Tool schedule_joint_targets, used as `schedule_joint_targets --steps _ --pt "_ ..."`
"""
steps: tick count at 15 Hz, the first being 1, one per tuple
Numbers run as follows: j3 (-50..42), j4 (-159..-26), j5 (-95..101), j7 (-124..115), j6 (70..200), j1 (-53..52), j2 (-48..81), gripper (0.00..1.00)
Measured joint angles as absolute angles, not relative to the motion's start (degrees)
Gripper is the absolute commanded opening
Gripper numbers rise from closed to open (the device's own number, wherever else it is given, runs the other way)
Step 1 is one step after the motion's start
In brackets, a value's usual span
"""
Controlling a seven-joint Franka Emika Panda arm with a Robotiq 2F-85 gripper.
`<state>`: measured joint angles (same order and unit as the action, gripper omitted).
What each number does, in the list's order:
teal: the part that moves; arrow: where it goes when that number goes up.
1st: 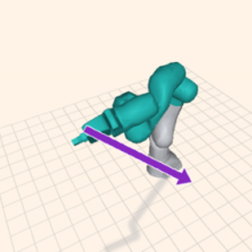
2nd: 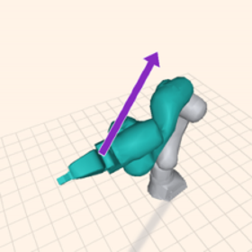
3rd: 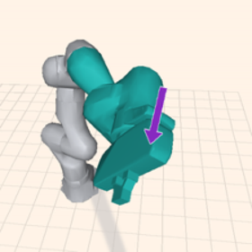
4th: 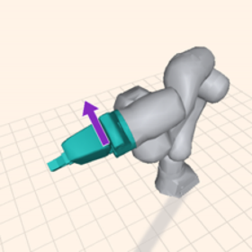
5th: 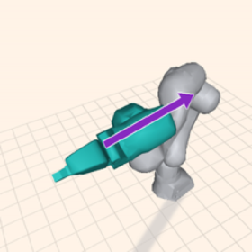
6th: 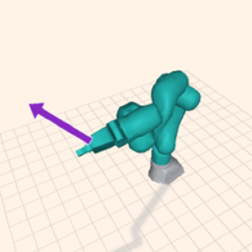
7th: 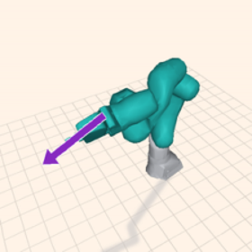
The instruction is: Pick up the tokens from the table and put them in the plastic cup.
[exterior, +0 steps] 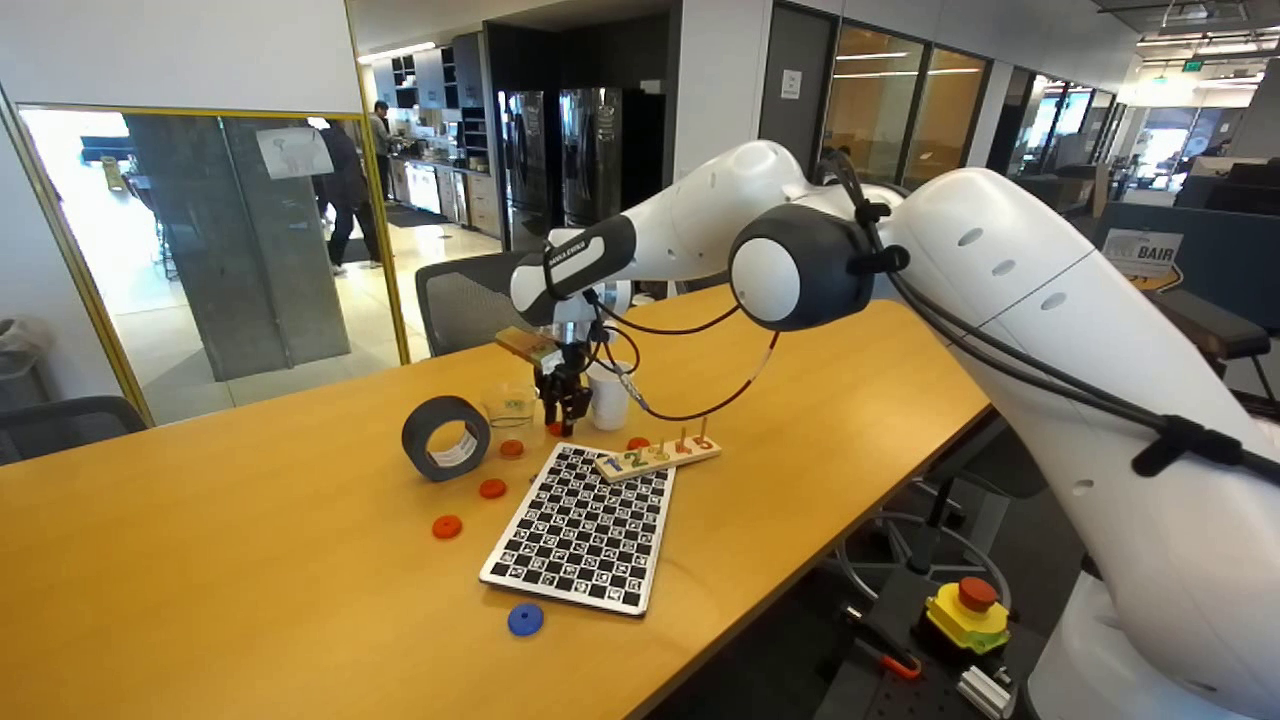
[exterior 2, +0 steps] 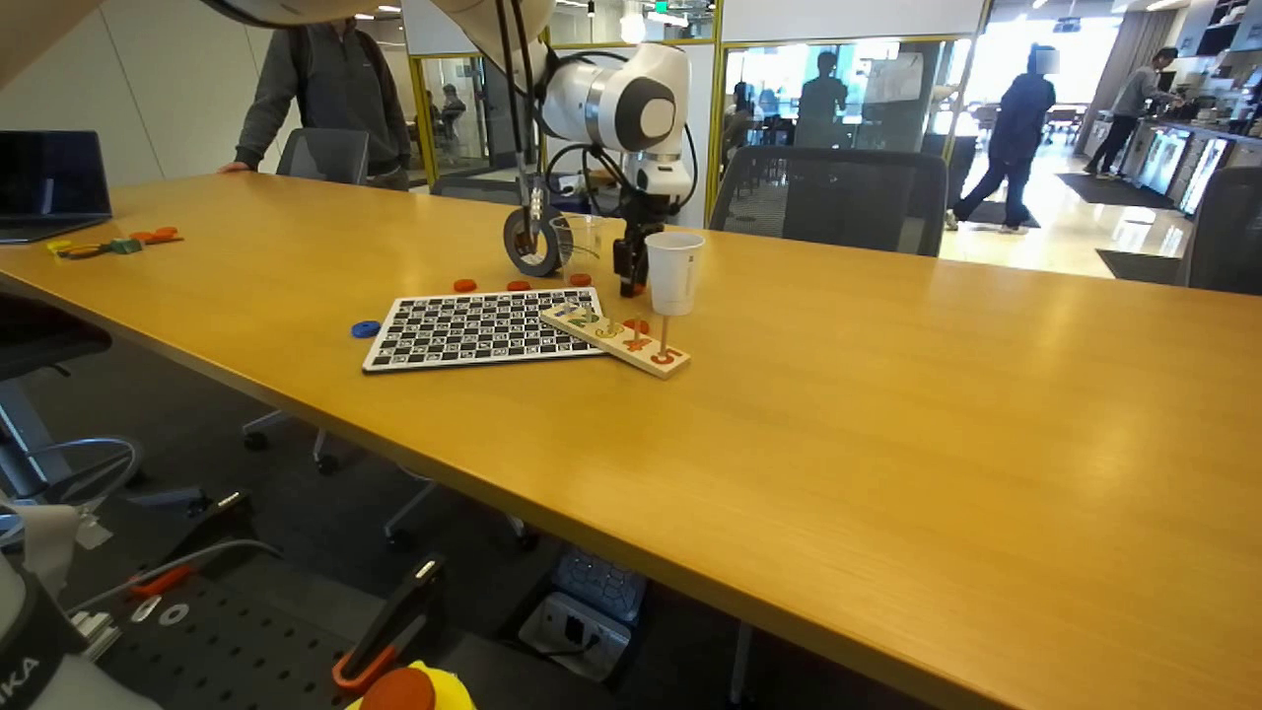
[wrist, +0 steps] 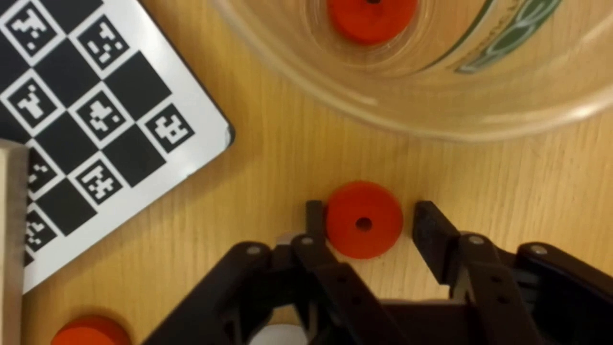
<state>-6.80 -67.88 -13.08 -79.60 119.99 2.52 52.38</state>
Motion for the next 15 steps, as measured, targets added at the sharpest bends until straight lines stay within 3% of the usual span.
schedule_joint_targets --steps 8,15 --pt "-7.0 -67.3 -12.1 -78.3 119.7 2.5 51.8 0.21" --pt "-7.3 -68.1 -7.6 -76.0 119.8 1.6 43.7 0.21"
